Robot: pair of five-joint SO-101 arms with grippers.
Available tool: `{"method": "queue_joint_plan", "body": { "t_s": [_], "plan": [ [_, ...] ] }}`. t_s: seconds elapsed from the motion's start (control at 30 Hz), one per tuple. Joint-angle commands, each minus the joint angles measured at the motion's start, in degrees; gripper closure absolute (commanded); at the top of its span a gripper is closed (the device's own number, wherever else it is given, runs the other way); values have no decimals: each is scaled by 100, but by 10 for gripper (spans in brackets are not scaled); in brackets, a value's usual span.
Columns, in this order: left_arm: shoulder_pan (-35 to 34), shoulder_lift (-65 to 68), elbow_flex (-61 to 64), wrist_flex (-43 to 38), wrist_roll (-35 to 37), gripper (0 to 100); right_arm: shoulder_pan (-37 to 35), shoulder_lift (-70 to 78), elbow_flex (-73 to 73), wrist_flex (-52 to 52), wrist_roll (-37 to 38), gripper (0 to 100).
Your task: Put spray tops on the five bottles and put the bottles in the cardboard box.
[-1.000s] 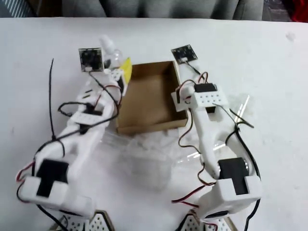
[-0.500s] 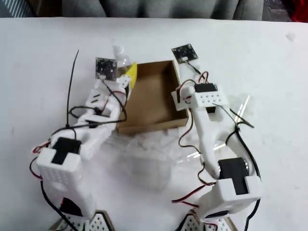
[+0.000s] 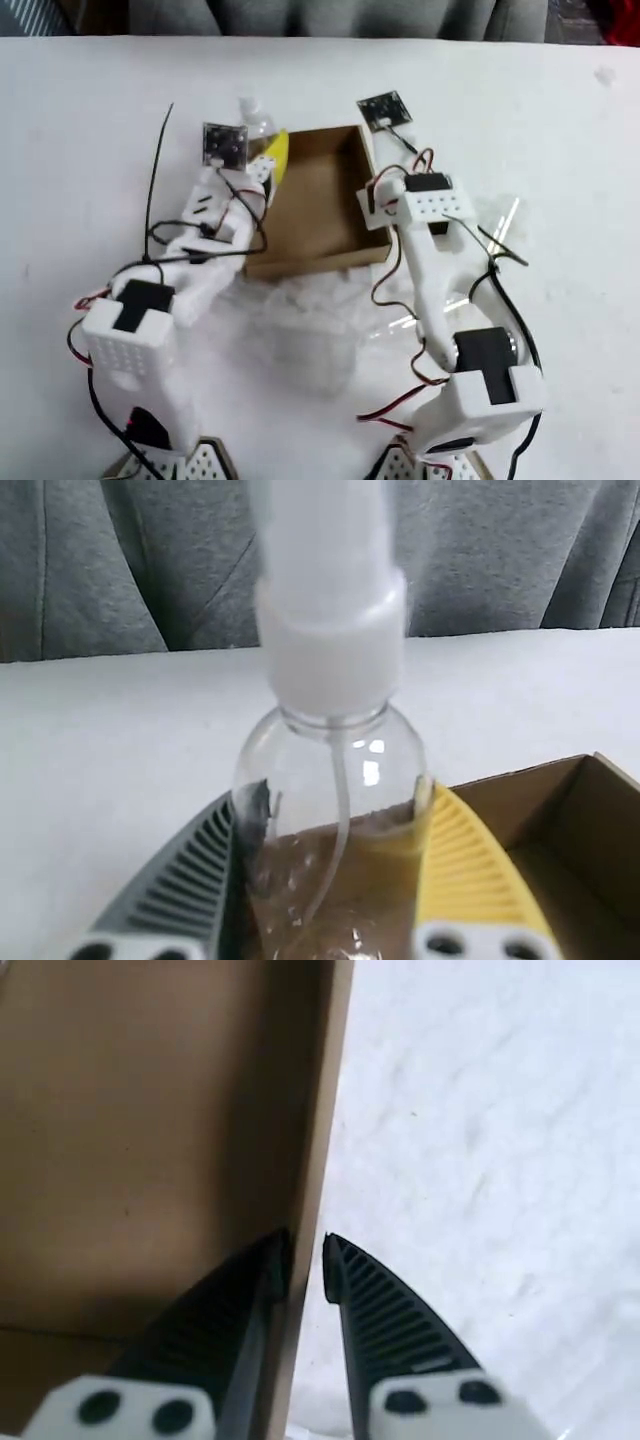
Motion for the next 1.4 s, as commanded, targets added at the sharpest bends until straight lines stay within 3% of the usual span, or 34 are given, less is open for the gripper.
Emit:
{"method": "queue_joint_plan", "body": {
  "t_s": [0.0, 0.13, 0.27, 0.87, 1.07, 1.37],
  "plan": [
    [40, -92, -343, -193, -18, 979, 75, -303, -176, -75, -44, 969],
    [31, -92, -334, -176, -9, 911, 75, -295, -176, -75, -44, 969],
    [31, -92, -369, 360, -9, 838, 75, -295, -176, -84, -44, 969],
    [31, 400, -457, 105, -18, 833, 119, -92, -167, -286, -9, 969],
    [31, 391, -316, 132, -9, 717, 136, -84, -220, -268, -18, 969],
    [-4, 374, -273, 132, -9, 705, 136, -57, -246, -268, -9, 969]
  ]
}}
